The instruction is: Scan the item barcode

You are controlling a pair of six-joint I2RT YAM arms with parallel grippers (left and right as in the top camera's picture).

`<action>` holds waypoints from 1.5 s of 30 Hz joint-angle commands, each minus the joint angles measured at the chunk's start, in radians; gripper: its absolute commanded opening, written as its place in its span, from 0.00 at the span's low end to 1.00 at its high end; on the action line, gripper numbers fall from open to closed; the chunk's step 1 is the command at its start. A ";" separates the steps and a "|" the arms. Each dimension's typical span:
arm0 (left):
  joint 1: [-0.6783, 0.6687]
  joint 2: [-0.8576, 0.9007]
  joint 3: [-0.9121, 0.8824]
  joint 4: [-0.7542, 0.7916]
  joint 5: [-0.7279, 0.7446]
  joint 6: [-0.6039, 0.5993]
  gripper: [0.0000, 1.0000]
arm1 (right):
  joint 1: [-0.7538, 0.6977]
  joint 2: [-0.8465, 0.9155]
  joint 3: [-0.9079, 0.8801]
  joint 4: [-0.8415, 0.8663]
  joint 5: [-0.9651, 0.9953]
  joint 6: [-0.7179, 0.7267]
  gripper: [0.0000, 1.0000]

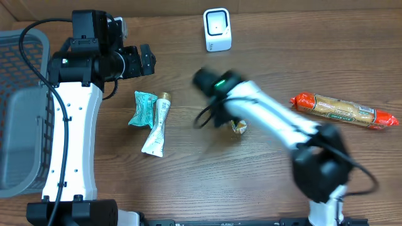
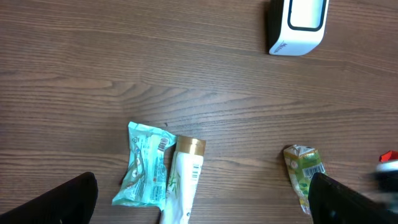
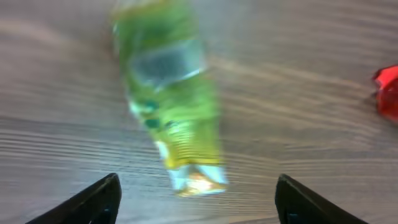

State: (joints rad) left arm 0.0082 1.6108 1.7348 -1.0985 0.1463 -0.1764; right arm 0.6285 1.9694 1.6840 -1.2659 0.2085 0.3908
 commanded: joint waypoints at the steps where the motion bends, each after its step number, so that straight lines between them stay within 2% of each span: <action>1: -0.002 -0.003 0.009 0.003 0.008 0.023 1.00 | -0.134 -0.107 0.038 0.000 -0.304 -0.182 0.80; 6: -0.002 -0.003 0.009 0.003 0.008 0.023 0.99 | -0.315 -0.099 -0.048 0.032 -0.698 -0.476 0.80; 11: -0.002 -0.003 0.009 0.003 0.008 0.023 1.00 | -0.395 -0.095 -0.249 0.222 -0.797 -0.478 0.80; 20: -0.002 -0.003 0.009 0.003 0.008 0.023 0.99 | -0.392 -0.094 -0.491 0.501 -0.809 -0.497 0.78; 23: -0.002 -0.003 0.009 0.003 0.008 0.023 1.00 | -0.390 -0.094 -0.542 0.570 -0.812 -0.496 0.75; 27: -0.002 -0.003 0.009 0.003 0.008 0.023 1.00 | -0.388 -0.094 -0.590 0.653 -0.832 -0.492 0.66; 43: -0.002 -0.003 0.009 0.003 0.008 0.023 0.99 | -0.344 -0.093 -0.669 0.739 -0.835 -0.492 0.63; 45: -0.002 -0.003 0.009 0.003 0.008 0.023 0.99 | -0.334 -0.093 -0.669 0.741 -0.820 -0.492 0.45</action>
State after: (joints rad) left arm 0.0082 1.6108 1.7348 -1.0985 0.1463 -0.1764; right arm 0.2752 1.8786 1.0309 -0.5255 -0.6327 -0.0937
